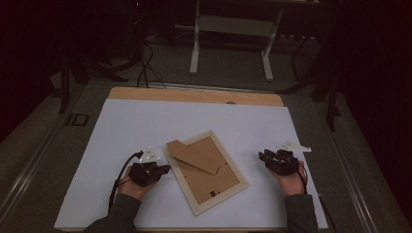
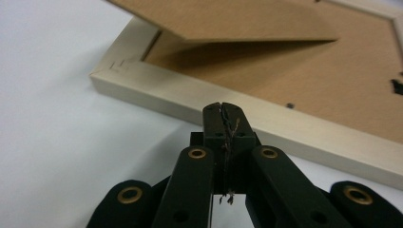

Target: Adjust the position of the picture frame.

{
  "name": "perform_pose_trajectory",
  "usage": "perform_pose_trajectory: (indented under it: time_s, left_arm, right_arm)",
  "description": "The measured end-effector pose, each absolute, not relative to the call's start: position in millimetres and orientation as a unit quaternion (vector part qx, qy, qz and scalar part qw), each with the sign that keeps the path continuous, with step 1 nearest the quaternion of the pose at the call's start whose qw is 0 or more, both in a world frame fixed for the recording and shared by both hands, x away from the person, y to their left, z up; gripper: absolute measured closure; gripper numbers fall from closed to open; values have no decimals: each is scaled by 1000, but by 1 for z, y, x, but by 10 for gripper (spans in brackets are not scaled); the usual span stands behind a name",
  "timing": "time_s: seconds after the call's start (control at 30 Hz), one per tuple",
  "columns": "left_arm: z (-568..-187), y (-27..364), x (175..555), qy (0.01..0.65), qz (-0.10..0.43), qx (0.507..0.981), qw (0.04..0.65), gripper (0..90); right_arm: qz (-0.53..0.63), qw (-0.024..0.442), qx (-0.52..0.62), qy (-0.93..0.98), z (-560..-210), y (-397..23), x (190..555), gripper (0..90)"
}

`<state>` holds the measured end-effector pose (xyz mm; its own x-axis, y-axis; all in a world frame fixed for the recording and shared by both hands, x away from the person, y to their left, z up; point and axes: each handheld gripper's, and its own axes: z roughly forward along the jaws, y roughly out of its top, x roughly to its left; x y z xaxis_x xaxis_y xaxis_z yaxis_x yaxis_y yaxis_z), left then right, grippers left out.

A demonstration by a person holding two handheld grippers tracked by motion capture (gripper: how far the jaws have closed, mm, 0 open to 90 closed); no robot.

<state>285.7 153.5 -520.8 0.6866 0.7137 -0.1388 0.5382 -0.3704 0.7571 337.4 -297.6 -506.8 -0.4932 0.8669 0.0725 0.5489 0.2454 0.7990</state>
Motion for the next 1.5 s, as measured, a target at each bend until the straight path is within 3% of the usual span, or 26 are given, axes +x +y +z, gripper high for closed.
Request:
perform_pose_trajectory:
  time_s: [0.43, 0.8, 1.5]
  left_arm:
    - [-527, 132, 271, 351, 95, 852, 376, 900]
    - [-528, 117, 254, 303, 82, 879, 360, 900]
    - [-531, 92, 240, 268, 72, 898, 342, 900]
  right_arm:
    - [413, 190, 460, 762, -507, -296, 338, 612]
    - [422, 189, 462, 757, -504, -299, 338, 600]
    - [423, 182, 454, 762, -505, -294, 339, 609]
